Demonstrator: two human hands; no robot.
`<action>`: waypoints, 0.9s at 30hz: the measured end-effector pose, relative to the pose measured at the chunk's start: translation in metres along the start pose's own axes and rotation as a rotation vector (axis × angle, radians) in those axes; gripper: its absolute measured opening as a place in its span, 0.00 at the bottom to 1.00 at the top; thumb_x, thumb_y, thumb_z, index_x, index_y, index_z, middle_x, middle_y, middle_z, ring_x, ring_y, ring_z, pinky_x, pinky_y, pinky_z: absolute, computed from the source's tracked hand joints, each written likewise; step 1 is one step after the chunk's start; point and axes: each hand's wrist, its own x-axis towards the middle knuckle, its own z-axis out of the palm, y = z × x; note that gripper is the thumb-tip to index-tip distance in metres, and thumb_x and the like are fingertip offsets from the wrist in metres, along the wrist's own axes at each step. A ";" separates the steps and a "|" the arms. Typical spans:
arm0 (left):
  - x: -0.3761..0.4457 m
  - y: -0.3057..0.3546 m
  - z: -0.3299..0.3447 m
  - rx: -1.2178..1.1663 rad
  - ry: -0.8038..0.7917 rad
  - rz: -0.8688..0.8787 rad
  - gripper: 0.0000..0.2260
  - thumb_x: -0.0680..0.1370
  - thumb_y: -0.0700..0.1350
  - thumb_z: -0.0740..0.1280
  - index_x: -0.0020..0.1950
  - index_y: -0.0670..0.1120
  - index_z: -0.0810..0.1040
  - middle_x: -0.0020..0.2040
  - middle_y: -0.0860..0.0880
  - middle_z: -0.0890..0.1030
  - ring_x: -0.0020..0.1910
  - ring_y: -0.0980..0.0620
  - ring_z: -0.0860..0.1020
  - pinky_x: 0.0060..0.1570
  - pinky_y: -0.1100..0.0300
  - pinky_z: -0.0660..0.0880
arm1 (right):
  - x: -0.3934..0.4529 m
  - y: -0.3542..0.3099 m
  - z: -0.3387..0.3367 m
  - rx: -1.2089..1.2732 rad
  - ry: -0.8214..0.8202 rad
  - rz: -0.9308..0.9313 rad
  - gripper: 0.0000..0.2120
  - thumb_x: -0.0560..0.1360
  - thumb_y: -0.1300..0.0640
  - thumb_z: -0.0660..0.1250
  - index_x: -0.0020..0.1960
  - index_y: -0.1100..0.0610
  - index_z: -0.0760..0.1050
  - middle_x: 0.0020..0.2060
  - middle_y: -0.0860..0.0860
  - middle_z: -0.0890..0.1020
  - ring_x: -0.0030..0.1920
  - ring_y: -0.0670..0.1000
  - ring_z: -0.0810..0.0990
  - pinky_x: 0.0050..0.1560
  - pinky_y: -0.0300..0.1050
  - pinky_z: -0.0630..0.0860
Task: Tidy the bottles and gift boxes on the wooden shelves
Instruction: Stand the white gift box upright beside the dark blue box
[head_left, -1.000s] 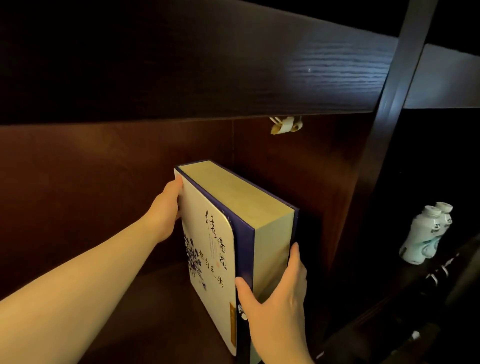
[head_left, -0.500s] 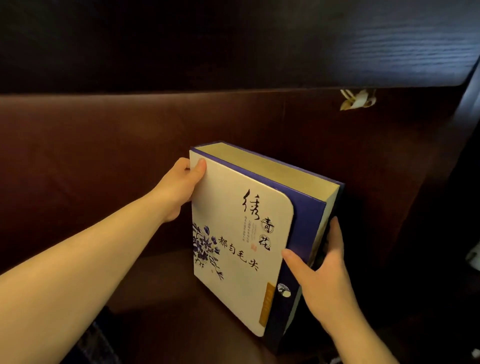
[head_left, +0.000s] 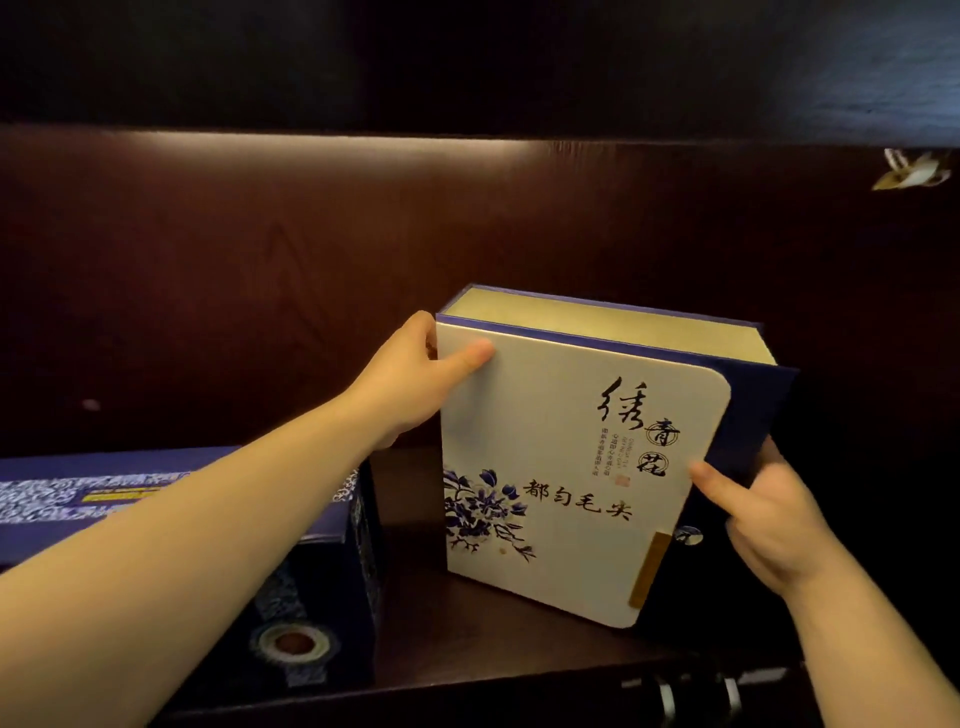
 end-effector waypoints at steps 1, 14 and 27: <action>-0.009 0.000 -0.003 0.008 0.017 0.007 0.20 0.72 0.63 0.72 0.55 0.54 0.73 0.54 0.54 0.80 0.52 0.54 0.81 0.46 0.47 0.83 | 0.000 0.002 0.002 0.013 -0.002 0.012 0.20 0.70 0.56 0.70 0.60 0.40 0.77 0.55 0.45 0.87 0.60 0.50 0.83 0.54 0.46 0.83; -0.073 -0.003 -0.035 0.055 0.092 0.020 0.33 0.62 0.72 0.73 0.58 0.55 0.70 0.54 0.54 0.80 0.50 0.55 0.81 0.39 0.52 0.83 | -0.021 0.019 0.040 -0.003 0.138 0.066 0.13 0.84 0.57 0.60 0.60 0.40 0.73 0.60 0.43 0.80 0.61 0.44 0.78 0.62 0.47 0.72; -0.053 -0.010 -0.045 -0.051 -0.157 0.018 0.47 0.59 0.66 0.79 0.75 0.58 0.65 0.66 0.53 0.76 0.64 0.51 0.75 0.63 0.45 0.75 | -0.034 0.035 0.053 -0.041 0.228 0.143 0.14 0.84 0.54 0.61 0.70 0.46 0.69 0.57 0.38 0.78 0.57 0.39 0.76 0.52 0.36 0.71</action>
